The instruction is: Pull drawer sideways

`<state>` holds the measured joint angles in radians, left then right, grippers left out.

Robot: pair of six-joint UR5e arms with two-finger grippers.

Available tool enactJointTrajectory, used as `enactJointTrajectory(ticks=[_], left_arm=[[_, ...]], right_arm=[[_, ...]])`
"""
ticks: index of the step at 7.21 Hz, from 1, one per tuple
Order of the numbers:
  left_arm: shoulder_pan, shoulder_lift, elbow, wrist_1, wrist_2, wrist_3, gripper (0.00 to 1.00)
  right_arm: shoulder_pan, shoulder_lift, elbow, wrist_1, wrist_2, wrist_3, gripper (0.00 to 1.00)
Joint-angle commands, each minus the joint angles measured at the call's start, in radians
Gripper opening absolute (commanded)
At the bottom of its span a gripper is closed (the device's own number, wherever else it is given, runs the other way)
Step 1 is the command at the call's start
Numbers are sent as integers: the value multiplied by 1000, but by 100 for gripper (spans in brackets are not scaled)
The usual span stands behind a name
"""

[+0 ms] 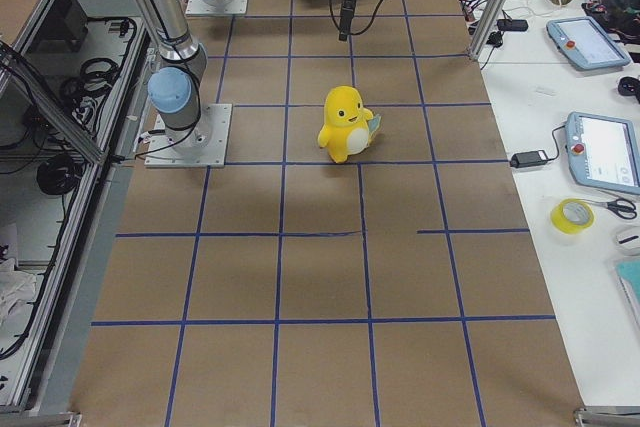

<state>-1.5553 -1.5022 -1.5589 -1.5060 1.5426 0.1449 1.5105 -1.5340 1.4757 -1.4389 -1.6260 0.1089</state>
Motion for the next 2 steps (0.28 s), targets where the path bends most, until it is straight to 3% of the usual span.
enactJointTrajectory(ticks=[1, 2], left_arm=[[1, -3, -9, 0, -6, -16, 100], [1, -3, -13, 0, -1, -16, 100]], right_arm=[[0, 0, 0, 0, 0, 0, 100], [0, 0, 0, 0, 0, 0, 100]])
